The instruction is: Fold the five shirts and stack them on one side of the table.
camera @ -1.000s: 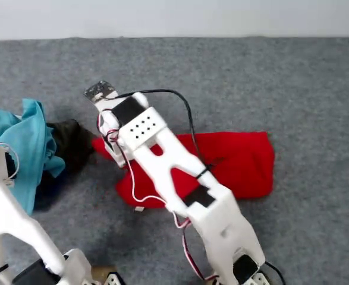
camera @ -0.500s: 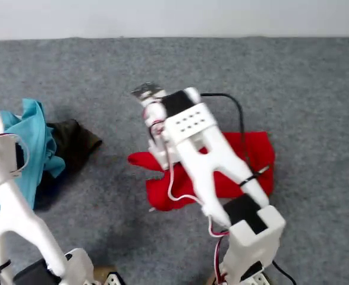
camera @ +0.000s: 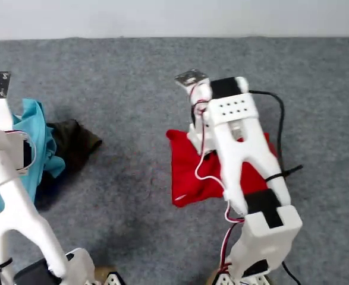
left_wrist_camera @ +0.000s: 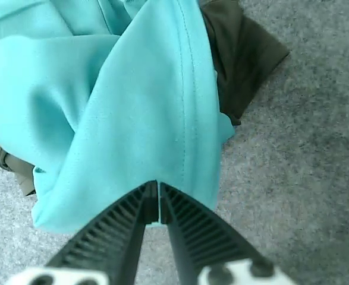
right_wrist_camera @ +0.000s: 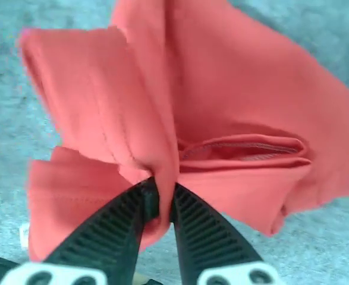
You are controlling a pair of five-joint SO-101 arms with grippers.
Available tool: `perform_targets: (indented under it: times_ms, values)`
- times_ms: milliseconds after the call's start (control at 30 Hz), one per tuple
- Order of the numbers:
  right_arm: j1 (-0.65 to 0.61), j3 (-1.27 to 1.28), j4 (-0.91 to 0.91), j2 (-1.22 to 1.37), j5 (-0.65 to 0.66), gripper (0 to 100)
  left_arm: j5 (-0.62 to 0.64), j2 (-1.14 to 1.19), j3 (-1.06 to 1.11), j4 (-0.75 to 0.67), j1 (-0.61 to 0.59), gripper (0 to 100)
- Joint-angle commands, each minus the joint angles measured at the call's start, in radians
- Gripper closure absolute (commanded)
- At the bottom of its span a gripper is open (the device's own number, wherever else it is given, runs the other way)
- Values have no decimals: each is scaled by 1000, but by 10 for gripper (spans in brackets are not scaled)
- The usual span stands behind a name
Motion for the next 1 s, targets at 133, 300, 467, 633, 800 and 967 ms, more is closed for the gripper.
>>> perform_targets:
  times_ms: [133,300,467,633,800,967]
  values:
    - [105,-6,41,-70,71,989,0,-31,-36,3,5,985]
    - [153,-6,41,-67,117,989,0,-31,-36,2,5,985]
    - [223,-6,1,-58,192,989,0,-31,-36,2,5,985]
    - [277,-6,-76,-18,241,987,0,-29,-36,-6,5,985]
    - [292,-37,-108,85,236,950,0,-29,-36,-6,5,985]
    - [292,-126,-45,116,232,748,0,-31,-36,-5,5,985]
